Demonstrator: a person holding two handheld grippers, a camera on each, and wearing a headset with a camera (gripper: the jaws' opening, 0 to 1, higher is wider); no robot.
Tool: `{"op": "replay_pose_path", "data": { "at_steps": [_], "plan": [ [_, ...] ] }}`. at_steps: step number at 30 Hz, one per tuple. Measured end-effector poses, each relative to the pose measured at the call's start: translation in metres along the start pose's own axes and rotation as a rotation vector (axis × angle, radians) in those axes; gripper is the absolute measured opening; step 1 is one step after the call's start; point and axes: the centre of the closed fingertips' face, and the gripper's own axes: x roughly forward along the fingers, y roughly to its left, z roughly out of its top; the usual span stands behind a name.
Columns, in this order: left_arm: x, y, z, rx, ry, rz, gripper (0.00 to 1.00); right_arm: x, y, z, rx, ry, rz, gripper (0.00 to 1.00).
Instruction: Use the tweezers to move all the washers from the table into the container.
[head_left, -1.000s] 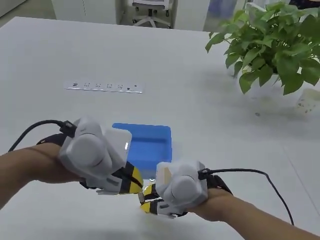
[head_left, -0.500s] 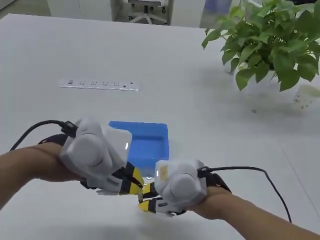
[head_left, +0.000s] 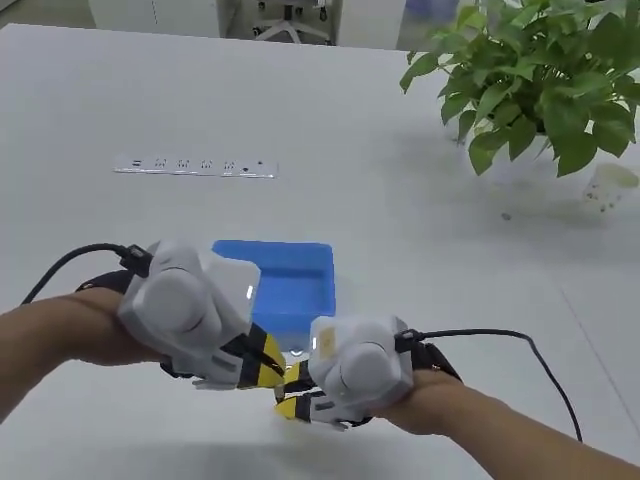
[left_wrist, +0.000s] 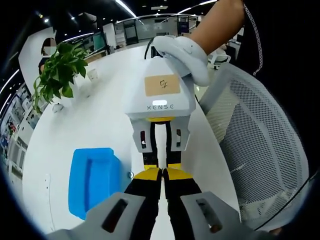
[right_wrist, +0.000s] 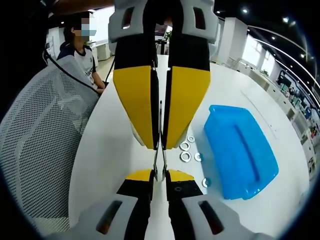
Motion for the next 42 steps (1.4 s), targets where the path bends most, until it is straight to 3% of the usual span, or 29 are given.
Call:
{"op": "replay_pose_path", "data": {
  "at_steps": [23, 42],
  "plan": [
    [-0.003, 0.021, 0.004, 0.009, 0.001, 0.028, 0.06, -0.006, -0.026, 0.000, -0.004, 0.002, -0.045, 0.12],
    [0.003, 0.034, 0.000, -0.015, -0.004, 0.026, 0.06, 0.000, -0.033, -0.007, 0.013, 0.010, -0.038, 0.12]
  ]
}}
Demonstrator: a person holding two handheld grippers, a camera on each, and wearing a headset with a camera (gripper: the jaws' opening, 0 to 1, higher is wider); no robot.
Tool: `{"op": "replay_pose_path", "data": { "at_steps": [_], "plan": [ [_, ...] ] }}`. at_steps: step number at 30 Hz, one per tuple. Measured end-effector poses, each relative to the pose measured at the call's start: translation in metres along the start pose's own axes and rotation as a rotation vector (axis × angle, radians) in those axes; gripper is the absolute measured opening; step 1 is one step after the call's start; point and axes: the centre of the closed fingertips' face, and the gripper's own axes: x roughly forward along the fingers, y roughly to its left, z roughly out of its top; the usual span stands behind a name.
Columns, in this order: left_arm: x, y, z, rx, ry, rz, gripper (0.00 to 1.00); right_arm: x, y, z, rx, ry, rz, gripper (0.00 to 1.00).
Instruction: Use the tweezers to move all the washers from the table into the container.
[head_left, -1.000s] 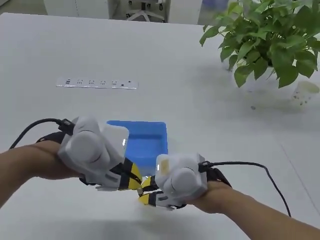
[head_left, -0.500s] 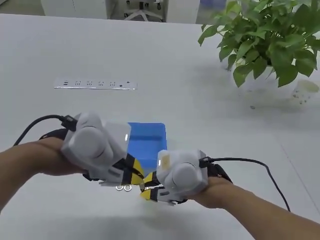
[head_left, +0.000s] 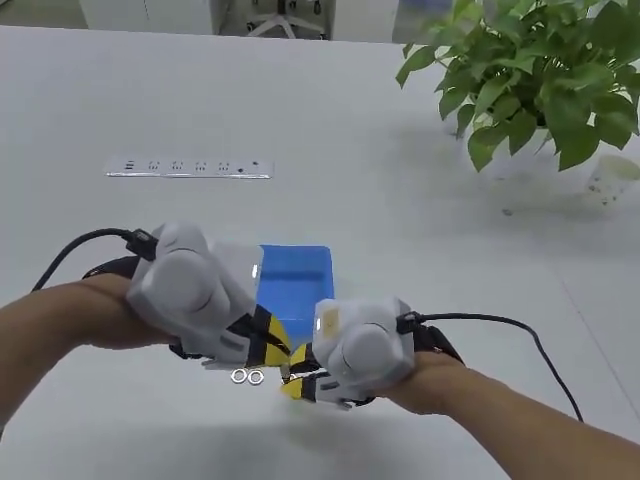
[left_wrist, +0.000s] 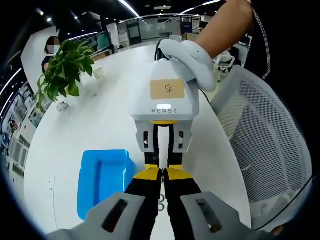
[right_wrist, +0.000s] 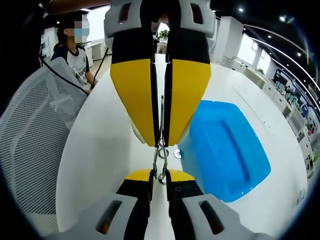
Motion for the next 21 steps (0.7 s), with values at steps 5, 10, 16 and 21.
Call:
{"op": "replay_pose_path", "data": {
  "at_steps": [5, 10, 16, 21],
  "plan": [
    [0.0022, 0.0033, 0.0012, -0.005, -0.008, -0.001, 0.06, -0.0002, -0.0007, -0.0018, 0.010, -0.005, -0.004, 0.12],
    [0.0033, 0.0047, 0.0028, -0.003, -0.012, -0.005, 0.06, -0.0021, -0.0014, -0.0021, 0.020, -0.011, -0.010, 0.12],
    [0.0039, 0.0040, 0.0036, -0.001, -0.018, -0.014, 0.06, -0.0020, -0.0002, -0.0030, 0.061, -0.022, -0.011, 0.10],
    [0.0038, 0.0029, 0.0035, -0.001, -0.016, -0.014, 0.06, -0.0017, -0.0001, -0.0034, 0.085, -0.022, -0.013, 0.09]
  ]
}}
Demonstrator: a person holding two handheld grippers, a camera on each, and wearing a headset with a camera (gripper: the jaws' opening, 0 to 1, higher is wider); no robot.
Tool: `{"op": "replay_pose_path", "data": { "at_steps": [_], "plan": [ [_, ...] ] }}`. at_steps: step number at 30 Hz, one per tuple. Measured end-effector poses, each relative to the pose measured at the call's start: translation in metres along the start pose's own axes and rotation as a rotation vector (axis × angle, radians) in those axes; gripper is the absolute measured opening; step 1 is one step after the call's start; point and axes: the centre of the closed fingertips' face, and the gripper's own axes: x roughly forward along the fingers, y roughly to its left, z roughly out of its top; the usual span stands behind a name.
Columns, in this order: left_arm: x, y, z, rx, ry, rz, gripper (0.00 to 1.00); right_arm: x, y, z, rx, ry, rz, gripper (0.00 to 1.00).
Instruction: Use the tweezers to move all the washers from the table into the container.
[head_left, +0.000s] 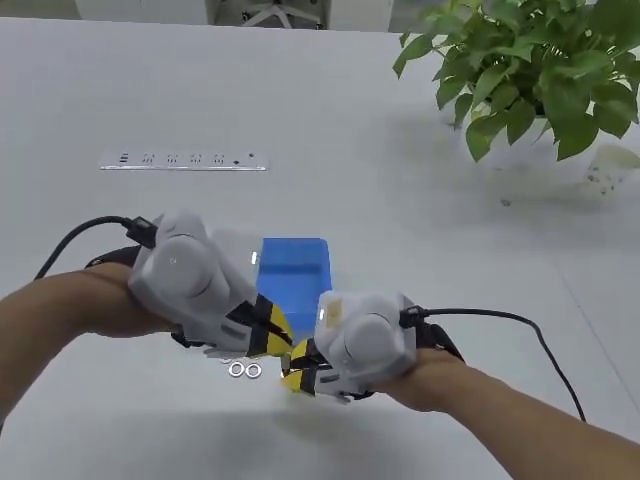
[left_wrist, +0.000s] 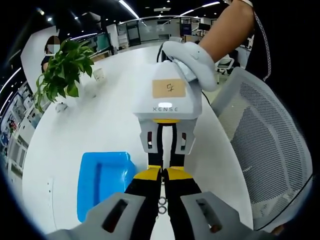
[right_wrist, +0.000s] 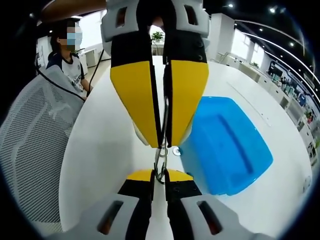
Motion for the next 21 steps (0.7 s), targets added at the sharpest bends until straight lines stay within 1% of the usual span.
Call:
{"op": "replay_pose_path", "data": {
  "at_steps": [13, 21],
  "plan": [
    [-0.0032, -0.0011, 0.0013, 0.014, 0.010, 0.002, 0.06, -0.0016, -0.0007, 0.0039, 0.006, 0.000, -0.010, 0.09],
    [-0.0091, -0.0021, 0.0040, 0.019, 0.014, 0.001, 0.06, -0.0051, 0.0007, 0.0084, 0.002, 0.001, -0.012, 0.09]
  ]
}}
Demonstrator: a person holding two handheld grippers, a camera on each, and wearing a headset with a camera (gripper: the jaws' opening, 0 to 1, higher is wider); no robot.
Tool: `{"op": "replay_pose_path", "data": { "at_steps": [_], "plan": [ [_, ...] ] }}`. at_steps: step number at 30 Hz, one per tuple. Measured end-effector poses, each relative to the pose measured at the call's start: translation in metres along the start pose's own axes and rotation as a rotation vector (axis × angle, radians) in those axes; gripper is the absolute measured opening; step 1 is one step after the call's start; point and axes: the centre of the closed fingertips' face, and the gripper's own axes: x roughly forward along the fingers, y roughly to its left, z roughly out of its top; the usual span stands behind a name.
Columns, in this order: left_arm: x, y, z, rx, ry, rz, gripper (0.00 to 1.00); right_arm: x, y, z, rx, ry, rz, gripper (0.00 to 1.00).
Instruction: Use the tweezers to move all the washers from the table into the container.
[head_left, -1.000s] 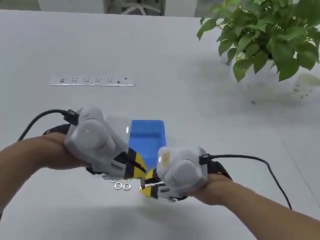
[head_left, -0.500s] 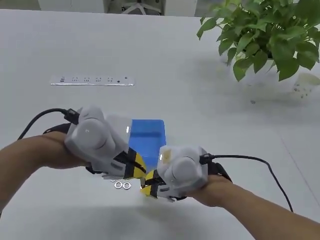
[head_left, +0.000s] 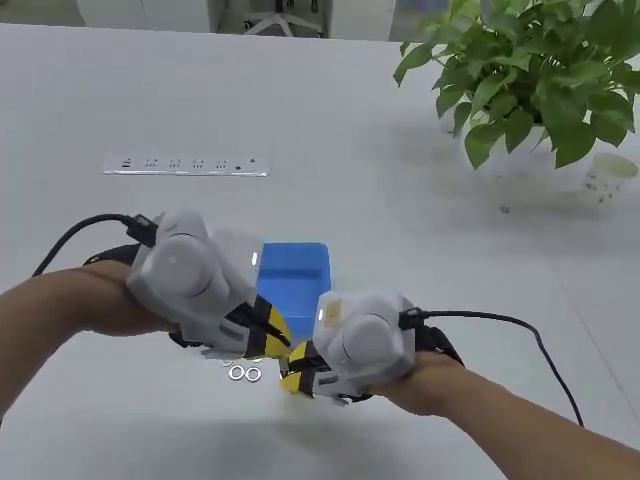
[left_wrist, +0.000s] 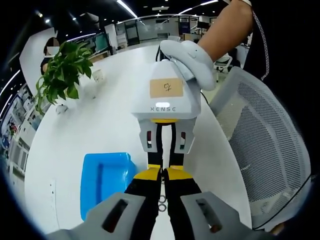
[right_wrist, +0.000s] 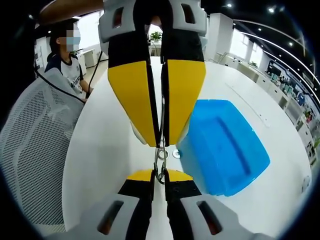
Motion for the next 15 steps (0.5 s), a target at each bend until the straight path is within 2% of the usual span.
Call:
{"op": "replay_pose_path", "data": {
  "at_steps": [15],
  "plan": [
    [-0.015, 0.004, 0.010, 0.016, 0.001, 0.010, 0.06, -0.013, -0.005, 0.014, -0.020, 0.006, -0.016, 0.09]
  ]
}}
